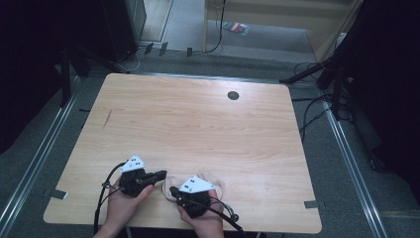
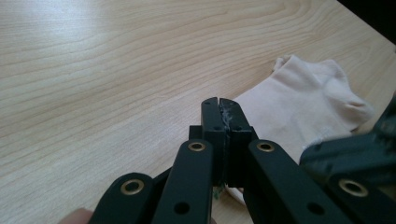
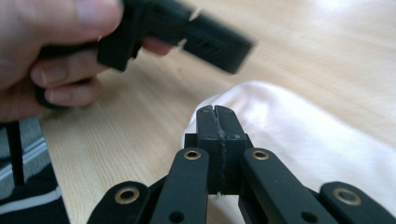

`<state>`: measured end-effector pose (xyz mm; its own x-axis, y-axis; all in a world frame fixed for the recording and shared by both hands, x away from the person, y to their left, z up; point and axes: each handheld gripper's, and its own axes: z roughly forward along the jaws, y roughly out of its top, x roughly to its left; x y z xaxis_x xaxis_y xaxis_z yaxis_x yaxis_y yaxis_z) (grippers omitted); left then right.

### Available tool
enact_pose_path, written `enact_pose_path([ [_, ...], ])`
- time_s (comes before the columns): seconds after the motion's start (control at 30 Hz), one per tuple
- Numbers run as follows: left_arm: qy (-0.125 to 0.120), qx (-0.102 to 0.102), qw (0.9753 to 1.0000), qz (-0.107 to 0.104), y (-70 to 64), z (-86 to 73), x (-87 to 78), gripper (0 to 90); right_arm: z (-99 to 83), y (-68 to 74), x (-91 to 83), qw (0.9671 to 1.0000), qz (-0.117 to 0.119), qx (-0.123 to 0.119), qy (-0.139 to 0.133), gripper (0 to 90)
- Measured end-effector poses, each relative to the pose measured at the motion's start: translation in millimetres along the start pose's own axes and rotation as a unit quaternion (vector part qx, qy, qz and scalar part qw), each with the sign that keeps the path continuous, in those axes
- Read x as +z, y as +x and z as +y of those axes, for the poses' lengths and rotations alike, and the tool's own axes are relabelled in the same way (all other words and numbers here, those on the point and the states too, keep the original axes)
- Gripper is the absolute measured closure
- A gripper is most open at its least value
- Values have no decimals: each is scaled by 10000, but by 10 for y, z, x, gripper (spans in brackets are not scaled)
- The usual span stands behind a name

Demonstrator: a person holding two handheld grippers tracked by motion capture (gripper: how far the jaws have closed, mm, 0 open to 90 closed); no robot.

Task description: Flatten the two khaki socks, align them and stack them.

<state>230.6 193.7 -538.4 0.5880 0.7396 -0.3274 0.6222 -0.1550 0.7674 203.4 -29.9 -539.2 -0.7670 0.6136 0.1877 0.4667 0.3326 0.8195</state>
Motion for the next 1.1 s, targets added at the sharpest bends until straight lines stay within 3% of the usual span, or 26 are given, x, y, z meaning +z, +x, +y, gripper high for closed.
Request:
enact_pose_path([
  [0.13,-4,60,9999,-92,-45,-9,-46,900,32,-196,-234,9994,-282,193,-114,900],
  [0.33,-37,73,9999,-79,-31,-4,-54,900,-15,-598,-595,9950,-776,613,-171,900],
  [0.5,-49,103,9999,-125,-47,-6,-46,900,-59,-793,-748,9930,-996,627,5,900],
  [0.7,91,205,9996,-198,-80,-15,1,900,-180,-845,-750,9946,-864,561,152,900],
  [0.9,429,529,9976,84,-130,-52,86,900,-236,-904,-631,9927,-1002,568,367,900],
  [1.0,495,589,9969,132,-132,-63,113,900,-234,-910,-646,9923,-1066,542,336,900],
  [1.1,399,569,9975,102,-144,-55,88,900,-229,-933,-725,9912,-1054,794,54,809],
])
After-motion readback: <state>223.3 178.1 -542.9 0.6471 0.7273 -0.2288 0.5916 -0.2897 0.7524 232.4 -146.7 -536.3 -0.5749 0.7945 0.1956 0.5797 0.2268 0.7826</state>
